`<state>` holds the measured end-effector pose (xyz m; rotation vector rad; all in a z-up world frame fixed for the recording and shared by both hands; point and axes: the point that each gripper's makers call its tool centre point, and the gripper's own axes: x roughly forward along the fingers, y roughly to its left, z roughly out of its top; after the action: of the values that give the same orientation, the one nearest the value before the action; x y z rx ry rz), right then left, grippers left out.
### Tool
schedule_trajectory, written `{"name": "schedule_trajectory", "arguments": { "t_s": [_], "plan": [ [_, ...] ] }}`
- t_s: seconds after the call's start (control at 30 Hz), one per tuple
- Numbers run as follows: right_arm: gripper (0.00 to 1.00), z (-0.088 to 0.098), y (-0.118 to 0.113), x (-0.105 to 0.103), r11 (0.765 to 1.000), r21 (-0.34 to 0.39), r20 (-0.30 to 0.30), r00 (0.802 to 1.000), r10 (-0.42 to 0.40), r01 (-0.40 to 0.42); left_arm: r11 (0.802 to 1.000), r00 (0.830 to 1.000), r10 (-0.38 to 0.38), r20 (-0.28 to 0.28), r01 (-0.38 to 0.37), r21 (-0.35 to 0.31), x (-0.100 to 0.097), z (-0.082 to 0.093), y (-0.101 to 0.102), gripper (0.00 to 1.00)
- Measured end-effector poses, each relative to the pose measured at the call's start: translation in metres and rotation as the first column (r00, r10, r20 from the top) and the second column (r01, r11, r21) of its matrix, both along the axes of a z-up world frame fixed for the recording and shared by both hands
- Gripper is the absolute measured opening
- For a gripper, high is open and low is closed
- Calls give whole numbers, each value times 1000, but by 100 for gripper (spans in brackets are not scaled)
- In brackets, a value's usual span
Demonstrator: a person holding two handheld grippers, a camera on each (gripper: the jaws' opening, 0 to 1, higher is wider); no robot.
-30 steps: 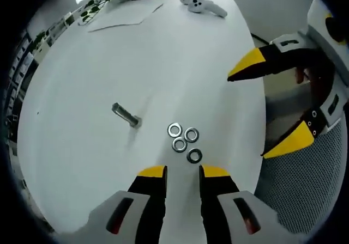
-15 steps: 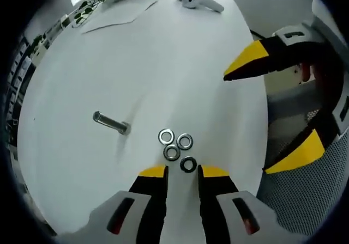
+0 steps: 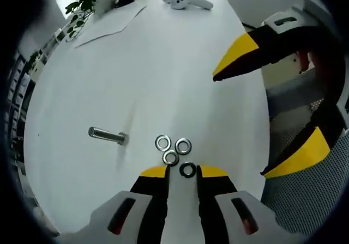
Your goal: Place the washer onto the threaded stud by aligning its center hole with the stud, sliding it down to the base, and recovering from edge contact or off-axis alignment until the washer reaches the visible bottom stop.
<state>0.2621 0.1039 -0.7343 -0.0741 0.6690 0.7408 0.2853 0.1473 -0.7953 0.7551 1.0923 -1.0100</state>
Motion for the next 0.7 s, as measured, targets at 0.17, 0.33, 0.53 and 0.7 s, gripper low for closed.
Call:
{"name": "schedule_trajectory", "arguments": {
  "t_s": [0.17, 0.33, 0.53, 0.7],
  "plan": [
    [53, 0, 0, 0, 1000, 0, 0, 1000, -2, 2, 1000, 1000, -4, 1, 4, 4, 3, -1, 2, 16],
    [53, 0, -1, 0, 1000, 0, 2, 1000, -3, 3, 1000, 1000, 13, 3, -13, 15, 7, -1, 10, 16],
    [53, 0, -1, 1, 1000, -1, 4, 1000, -5, 5, 999, 1000, 27, -3, -27, 27, 8, -1, 15, 15],
    [53, 0, -1, 1, 1000, 0, 5, 1000, -7, 7, 999, 1000, -4, -3, 4, 38, 4, 0, 12, 11]
  ]
}}
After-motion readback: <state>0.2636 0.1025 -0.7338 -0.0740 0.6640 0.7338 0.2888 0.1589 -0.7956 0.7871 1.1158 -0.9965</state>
